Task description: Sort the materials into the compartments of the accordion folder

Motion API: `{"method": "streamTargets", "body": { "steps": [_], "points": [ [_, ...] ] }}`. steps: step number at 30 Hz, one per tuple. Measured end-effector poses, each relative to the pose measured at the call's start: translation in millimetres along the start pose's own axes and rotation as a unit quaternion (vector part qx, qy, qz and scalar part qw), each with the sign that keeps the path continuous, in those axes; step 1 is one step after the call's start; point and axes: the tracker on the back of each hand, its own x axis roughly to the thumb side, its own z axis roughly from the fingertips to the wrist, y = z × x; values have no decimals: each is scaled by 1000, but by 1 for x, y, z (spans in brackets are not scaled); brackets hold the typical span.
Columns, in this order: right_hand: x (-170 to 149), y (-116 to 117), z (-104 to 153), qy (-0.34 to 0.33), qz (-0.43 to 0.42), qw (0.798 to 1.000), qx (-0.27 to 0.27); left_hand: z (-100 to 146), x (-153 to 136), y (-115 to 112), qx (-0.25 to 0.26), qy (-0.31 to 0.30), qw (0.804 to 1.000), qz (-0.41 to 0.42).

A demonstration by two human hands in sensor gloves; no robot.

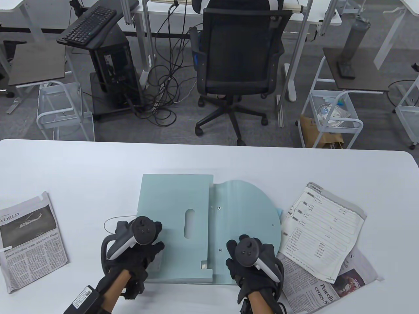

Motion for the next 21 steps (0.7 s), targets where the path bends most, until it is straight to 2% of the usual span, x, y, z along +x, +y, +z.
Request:
{"method": "streamTargets", "body": {
  "steps": [6,15,21],
  "points": [
    [-2,0,0,-3,-13,1000,0,-11,52,-14,-46,-28,999,2],
    [-4,0,-1,-6,-29,1000,1,-38,98,-53,-111,29,993,-19],
    [-4,-1,-1,-9,-40,999,1,-42,117,-67,-84,61,991,-79]
  ]
}}
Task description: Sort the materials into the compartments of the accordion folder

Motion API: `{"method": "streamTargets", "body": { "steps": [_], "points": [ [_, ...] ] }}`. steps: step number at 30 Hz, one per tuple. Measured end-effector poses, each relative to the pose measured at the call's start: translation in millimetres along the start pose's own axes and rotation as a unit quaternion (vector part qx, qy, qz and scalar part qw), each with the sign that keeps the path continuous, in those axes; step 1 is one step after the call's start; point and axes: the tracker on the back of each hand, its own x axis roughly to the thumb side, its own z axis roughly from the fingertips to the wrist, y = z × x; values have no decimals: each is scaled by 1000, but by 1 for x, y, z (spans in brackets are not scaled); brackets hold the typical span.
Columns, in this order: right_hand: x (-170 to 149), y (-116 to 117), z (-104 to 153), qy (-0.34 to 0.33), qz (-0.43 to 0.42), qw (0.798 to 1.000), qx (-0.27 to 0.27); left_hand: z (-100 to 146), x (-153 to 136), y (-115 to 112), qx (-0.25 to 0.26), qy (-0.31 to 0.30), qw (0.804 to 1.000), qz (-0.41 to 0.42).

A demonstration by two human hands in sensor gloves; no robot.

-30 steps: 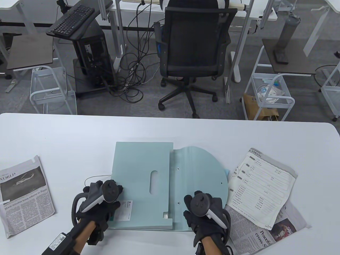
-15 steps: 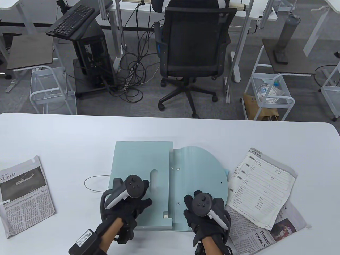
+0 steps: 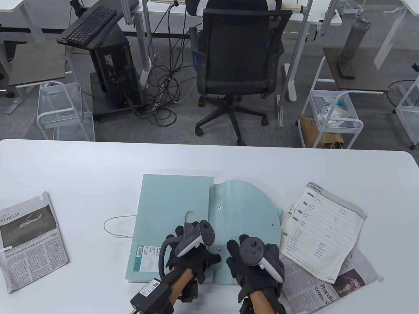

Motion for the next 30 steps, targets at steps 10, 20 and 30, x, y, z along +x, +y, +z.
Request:
{"method": "streamTargets", "body": {
  "steps": [10,20,30],
  "points": [
    [-3,0,-1,6,-4,1000,4,3,-1,18,34,20,997,62],
    [3,4,0,17,61,998,-5,43,-71,76,35,-66,954,291],
    [16,12,0,28,150,988,-27,56,-178,83,29,-214,819,532]
  ]
}}
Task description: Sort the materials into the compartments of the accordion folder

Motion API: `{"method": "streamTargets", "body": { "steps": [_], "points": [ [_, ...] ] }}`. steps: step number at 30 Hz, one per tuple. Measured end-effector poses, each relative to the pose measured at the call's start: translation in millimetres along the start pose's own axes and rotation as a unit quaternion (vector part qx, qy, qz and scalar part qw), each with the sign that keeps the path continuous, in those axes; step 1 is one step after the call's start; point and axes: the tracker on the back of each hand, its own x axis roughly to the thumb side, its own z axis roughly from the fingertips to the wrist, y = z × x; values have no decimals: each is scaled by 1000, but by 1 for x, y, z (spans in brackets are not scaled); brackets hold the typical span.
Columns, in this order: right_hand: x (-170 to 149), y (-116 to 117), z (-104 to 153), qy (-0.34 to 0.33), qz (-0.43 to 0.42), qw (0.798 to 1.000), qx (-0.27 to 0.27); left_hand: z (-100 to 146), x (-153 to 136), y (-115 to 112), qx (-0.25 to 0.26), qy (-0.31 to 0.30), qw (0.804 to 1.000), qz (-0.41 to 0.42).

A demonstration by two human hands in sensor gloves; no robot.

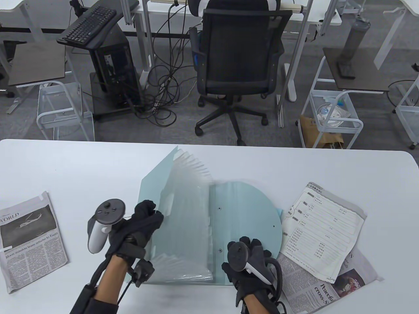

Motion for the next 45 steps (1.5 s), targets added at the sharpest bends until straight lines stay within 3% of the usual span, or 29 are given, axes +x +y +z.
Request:
{"method": "streamTargets", "body": {
  "steps": [5,11,20,32,39,45],
  "points": [
    [5,2,-2,6,22,1000,-12,15,-23,43,-15,-52,994,95],
    [11,2,-3,18,44,999,-4,15,-47,69,-53,-85,977,186],
    [18,1,-2,46,58,997,11,9,-60,68,-94,-101,959,249],
    [35,-3,-5,80,100,991,39,6,-68,64,-100,-109,950,274],
    [36,-3,-4,99,86,990,51,3,-75,59,-134,-111,928,330],
    [37,-6,-6,105,73,990,65,3,-77,62,-137,-110,927,333]
  ]
}}
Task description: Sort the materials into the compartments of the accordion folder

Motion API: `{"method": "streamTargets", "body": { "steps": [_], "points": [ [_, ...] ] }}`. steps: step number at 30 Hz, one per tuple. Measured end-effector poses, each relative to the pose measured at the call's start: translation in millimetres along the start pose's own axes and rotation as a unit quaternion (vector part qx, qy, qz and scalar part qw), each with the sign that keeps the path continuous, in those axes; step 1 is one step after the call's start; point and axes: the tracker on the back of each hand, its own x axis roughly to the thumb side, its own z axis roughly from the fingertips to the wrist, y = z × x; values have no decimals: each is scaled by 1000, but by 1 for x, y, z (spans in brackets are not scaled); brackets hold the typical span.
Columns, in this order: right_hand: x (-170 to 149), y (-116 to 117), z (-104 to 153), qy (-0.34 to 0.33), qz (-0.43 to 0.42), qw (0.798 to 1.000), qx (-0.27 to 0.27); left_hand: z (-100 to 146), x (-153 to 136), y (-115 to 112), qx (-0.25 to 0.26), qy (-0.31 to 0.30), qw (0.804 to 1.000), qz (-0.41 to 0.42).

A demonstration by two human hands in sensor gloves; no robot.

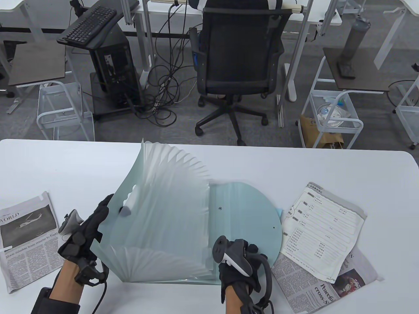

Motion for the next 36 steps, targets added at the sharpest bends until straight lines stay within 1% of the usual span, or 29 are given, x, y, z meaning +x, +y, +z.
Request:
{"method": "streamTargets", "body": {
  "steps": [7,10,14,17,19,21,23,27,31,34,36],
  "points": [
    [2,-3,1,-2,-3,1000,-5,2,2,-1,-5,13,1000,7],
    [2,-9,3,-6,-8,1000,-8,2,2,-1,-10,15,1000,14],
    [0,-20,8,-14,-39,999,-17,3,4,-4,-7,15,1000,16],
    [-2,-34,18,-29,-55,996,-57,3,4,-4,-5,15,1000,18],
    [-4,-48,29,-40,-67,992,-94,3,4,-4,-5,15,1000,21],
    [-5,-58,39,-52,-73,989,-121,3,4,-5,-5,15,1000,21],
    [-8,-73,52,-61,-84,981,-164,3,4,-4,-3,15,1000,18],
    [-16,-98,77,-85,-132,962,-224,3,3,-3,-3,17,1000,20],
    [-28,-118,99,-110,-182,944,-251,2,3,-3,-3,13,1000,14],
    [-44,-128,113,-112,-216,930,-274,1,1,-3,-4,2,1000,8],
    [-55,-131,118,-108,-235,925,-278,0,0,-2,-5,0,1000,8]
  ]
}}
